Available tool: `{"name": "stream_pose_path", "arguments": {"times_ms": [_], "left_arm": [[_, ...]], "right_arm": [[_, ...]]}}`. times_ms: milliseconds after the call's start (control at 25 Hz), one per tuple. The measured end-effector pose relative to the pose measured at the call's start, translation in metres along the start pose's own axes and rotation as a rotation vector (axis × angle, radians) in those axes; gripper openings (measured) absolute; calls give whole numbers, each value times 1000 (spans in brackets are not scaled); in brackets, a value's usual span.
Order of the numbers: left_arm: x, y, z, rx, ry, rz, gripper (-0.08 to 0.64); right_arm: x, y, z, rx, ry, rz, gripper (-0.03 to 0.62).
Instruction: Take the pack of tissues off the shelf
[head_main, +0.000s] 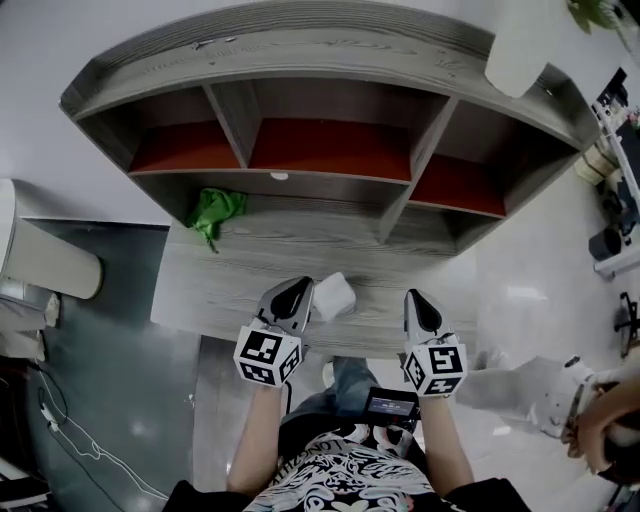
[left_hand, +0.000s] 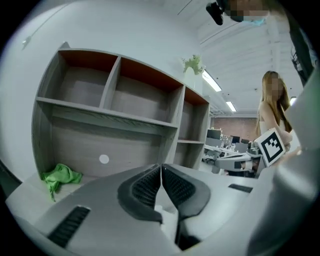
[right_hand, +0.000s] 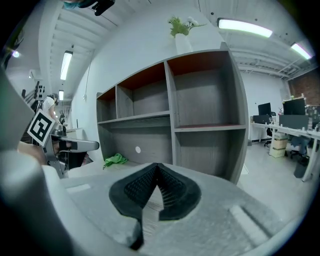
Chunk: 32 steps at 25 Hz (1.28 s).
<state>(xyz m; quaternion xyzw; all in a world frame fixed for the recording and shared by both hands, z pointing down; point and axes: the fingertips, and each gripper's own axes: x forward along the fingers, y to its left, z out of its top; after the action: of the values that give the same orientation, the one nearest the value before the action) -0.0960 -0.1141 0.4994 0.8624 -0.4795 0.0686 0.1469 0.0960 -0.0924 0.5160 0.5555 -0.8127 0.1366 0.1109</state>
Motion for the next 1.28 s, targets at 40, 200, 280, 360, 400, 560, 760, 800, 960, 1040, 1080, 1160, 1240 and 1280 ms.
{"name": "stream_pose_path", "arguments": {"times_ms": [40, 200, 280, 360, 400, 560, 760, 800, 960, 1040, 1080, 1160, 1240, 1280], "left_arm": [[-1, 0, 8, 2, -9, 3, 13], [-4, -1, 33, 12, -45, 16, 8], [-4, -2, 40, 22, -54, 19, 8], [-4, -3, 45, 25, -61, 20, 8], [-4, -3, 46, 20, -64, 20, 8], [-5, -6, 48, -17, -79, 11, 8], [-4, -5, 47, -21, -72, 9, 8], [-3, -5, 47, -18, -68, 9, 8], [-2, -5, 50, -28, -69, 1, 8], [-2, -4, 52, -40, -74, -2, 8], [-2, -4, 52, -42, -74, -4, 8], [-1, -5, 51, -43, -72, -8, 8], [0, -4, 50, -46, -73, -10, 8], [1, -3, 50, -48, -72, -11, 8]], "right_arm": [[-1, 2, 5, -2, -9, 1, 5], [-4, 5, 24, -21, -43, 8, 5], [-6, 4, 30, -30, -53, 9, 5], [-8, 1, 36, -35, -64, 5, 5], [-9, -1, 38, -36, -68, 5, 5], [-12, -5, 39, -42, -74, 7, 5], [-12, -11, 36, -36, -80, 1, 5], [-13, -12, 37, -33, -82, 0, 5], [-13, -16, 38, -26, -85, -4, 5], [-13, -18, 39, -24, -84, -9, 5], [-13, -18, 39, -24, -83, -11, 5], [-14, -21, 39, -24, -83, -16, 5], [-14, -23, 39, -21, -84, -21, 5], [-14, -23, 39, -22, -84, -23, 5]]}}
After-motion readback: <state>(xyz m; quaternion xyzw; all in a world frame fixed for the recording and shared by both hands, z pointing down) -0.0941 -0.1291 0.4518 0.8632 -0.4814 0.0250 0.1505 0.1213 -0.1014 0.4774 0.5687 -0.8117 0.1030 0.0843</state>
